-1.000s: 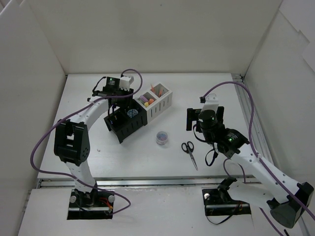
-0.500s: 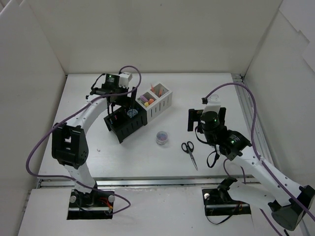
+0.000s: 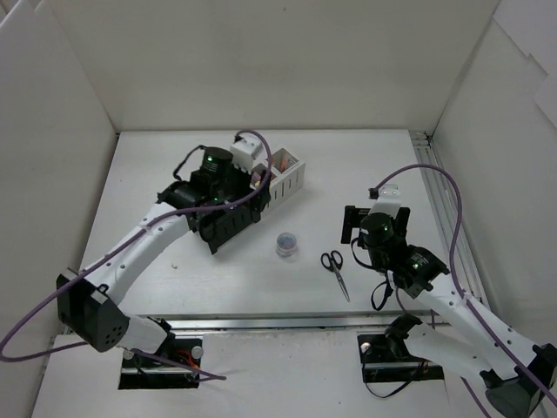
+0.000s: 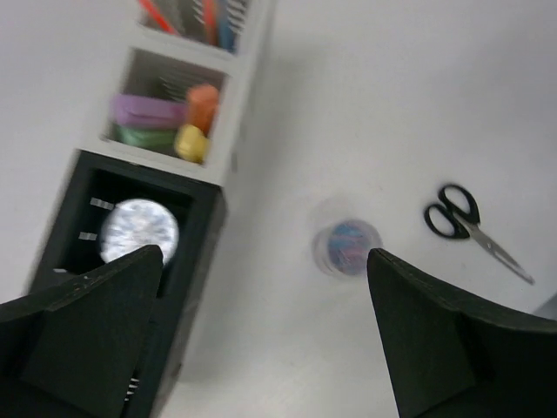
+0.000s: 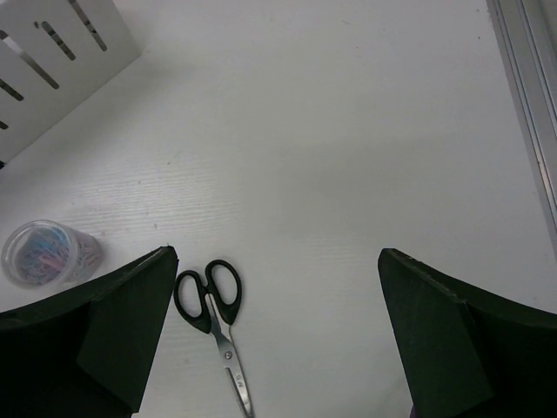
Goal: Sort the stationery into containers
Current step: Pick up the stationery from the center of the board.
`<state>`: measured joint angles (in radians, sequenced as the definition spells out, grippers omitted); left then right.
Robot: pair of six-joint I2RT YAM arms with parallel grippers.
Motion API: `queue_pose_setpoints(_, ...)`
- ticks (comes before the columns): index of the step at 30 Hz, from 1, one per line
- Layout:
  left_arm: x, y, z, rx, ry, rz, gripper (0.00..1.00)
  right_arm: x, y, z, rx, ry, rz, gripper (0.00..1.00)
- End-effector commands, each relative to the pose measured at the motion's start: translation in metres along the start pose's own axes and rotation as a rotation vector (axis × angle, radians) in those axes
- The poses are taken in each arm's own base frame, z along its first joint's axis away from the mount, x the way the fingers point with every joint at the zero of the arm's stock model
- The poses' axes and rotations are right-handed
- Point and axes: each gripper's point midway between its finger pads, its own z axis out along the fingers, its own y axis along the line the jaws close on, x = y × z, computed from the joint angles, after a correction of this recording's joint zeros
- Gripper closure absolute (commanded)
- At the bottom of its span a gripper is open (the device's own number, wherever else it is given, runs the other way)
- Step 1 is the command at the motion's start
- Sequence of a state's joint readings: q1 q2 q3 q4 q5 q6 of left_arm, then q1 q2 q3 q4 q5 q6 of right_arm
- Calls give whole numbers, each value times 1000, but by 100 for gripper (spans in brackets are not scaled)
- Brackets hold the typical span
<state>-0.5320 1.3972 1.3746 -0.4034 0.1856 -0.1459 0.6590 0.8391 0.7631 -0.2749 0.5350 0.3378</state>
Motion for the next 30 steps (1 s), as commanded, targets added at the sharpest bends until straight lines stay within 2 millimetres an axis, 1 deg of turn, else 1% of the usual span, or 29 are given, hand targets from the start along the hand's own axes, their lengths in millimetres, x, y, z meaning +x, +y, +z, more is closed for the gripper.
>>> queue_pose_setpoints(1, 39, -44, 26, 78, 94, 4, 1, -2, -18, 2, 94, -30, 91, 2)
queue_pose_setpoints(2, 47, -51, 30, 75, 113, 6, 1, 4, -24, 4, 115, -17, 105, 2)
queue_pose_setpoints(3, 59, -58, 40, 81, 150, 16, 1, 9, -26, 5, 127, -7, 110, 2)
queue_pose_setpoints(4, 68, -73, 43, 105, 173, 33, 1, 15, -29, 6, 138, 5, 108, 2)
queue_pose_setpoints(5, 79, -78, 51, 109, 203, 37, 1, 19, -36, 7, 160, 17, 120, 2)
queue_pose_setpoints(7, 88, -91, 60, 131, 223, 50, 1, 30, -37, 10, 159, 49, 120, 2)
queue_pose_setpoints(8, 100, -100, 68, 148, 258, 63, 1, 34, -39, 11, 166, 62, 119, 2)
queue_pose_setpoints(10, 106, -107, 74, 156, 281, 73, 1, 42, -39, 13, 157, 85, 114, 2)
queue_pose_setpoints(11, 116, -111, 80, 145, 308, 87, 0, 43, -43, 13, 168, 91, 116, 2)
queue_pose_setpoints(12, 116, -114, 83, 140, 315, 90, 1, 45, -42, 13, 161, 96, 114, 2)
queue_pose_setpoints(13, 119, -113, 86, 130, 325, 94, 0, 47, -42, 13, 159, 101, 114, 2)
queue_pose_setpoints(14, 128, -117, 91, 127, 348, 109, 0, 46, -44, 13, 159, 101, 112, 2)
queue_pose_setpoints(15, 127, -121, 93, 131, 348, 117, 0, 47, -45, 13, 161, 101, 113, 2)
queue_pose_setpoints(17, 137, -117, 100, 109, 381, 124, 1, 46, -46, 13, 165, 102, 116, 2)
queue_pose_setpoints(19, 139, -112, 104, 72, 389, 124, 2, 47, -45, 13, 153, 104, 122, 2)
queue_pose_setpoints(20, 143, -109, 107, 58, 399, 125, 4, 47, -44, 12, 145, 105, 124, 2)
queue_pose_setpoints(22, 144, -107, 108, 42, 407, 129, 8, 47, -44, 11, 138, 102, 129, 2)
queue_pose_setpoints(23, 145, -105, 109, 33, 409, 133, 13, 47, -45, 11, 138, 101, 127, 2)
queue_pose_setpoints(27, 147, -105, 112, 31, 415, 132, 17, 46, -45, 9, 130, 90, 132, 2)
queue_pose_setpoints(30, 148, -106, 115, 34, 419, 135, 26, 45, -44, 7, 118, 85, 135, 2)
